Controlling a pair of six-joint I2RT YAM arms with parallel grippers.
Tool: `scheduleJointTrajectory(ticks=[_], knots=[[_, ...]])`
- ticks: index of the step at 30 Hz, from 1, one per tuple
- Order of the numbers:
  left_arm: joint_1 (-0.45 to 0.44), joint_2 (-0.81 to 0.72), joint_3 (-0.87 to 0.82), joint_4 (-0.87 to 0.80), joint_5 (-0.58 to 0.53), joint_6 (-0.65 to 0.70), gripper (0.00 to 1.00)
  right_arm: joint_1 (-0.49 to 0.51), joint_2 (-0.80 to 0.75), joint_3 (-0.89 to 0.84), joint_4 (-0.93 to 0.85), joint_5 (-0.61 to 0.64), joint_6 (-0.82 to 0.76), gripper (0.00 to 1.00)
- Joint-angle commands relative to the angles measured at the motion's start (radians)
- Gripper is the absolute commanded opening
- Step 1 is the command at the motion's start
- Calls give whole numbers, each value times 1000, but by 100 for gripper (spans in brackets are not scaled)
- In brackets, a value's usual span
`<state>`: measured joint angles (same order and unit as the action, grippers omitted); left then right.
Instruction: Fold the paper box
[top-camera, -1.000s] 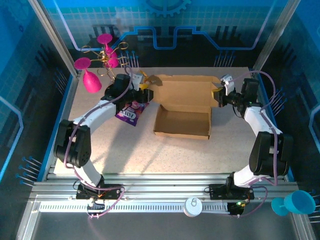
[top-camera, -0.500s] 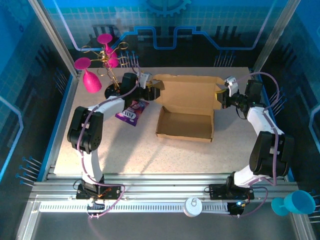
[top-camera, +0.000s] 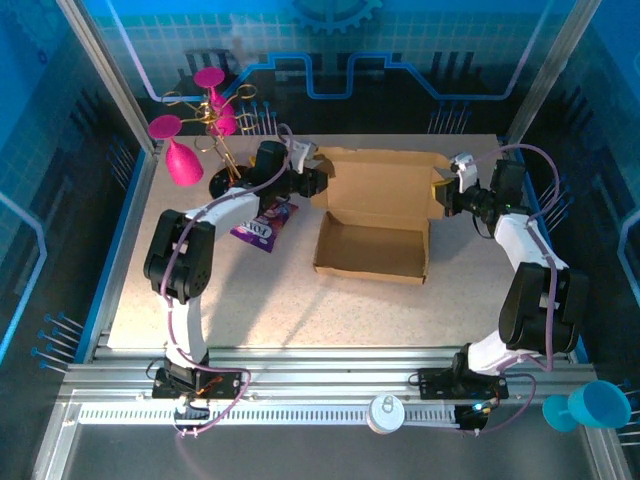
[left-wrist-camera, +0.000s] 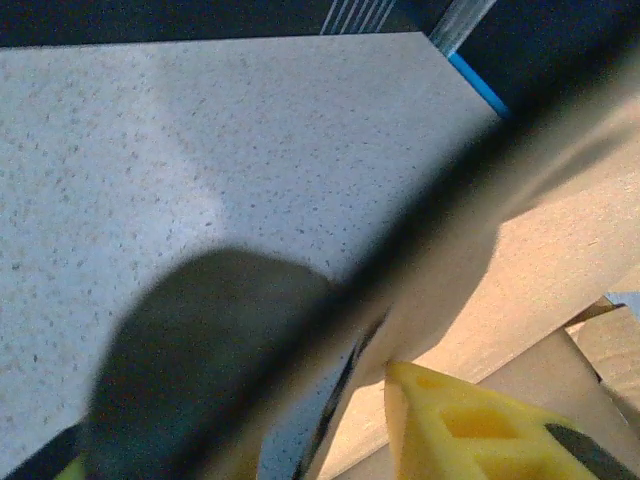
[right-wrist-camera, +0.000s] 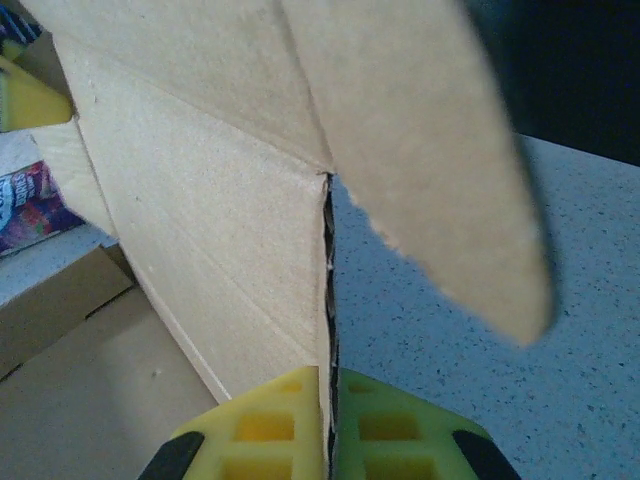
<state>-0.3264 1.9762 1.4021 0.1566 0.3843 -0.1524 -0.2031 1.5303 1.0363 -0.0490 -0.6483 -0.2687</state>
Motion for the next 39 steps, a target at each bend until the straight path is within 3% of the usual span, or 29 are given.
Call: scheduleJointTrajectory(ticks=[1,3,7,12,18,24,39], knots=[[-31,-58,22,-57,-91,7,28,18,-1,12,59,54,56,0],[-51,-70,21,-62,-136,5,22,37,-13,-12,115,98,95,0],[-89,-71,62,-95,-239,-42,0,95,-34,-64,246,207,182,0],[-146,-68,119,-150,-485,-117,0,184,-43,-139,438,407,293,0],[-179,-57,87,34,-646,-195,0,260,13,-267,807,585,461,0],[-178,-19,-15,371,-660,-200,0,287,145,-273,1026,650,586,0],[-173,15,-259,762,-621,-282,0,343,333,-298,1286,671,657,1]])
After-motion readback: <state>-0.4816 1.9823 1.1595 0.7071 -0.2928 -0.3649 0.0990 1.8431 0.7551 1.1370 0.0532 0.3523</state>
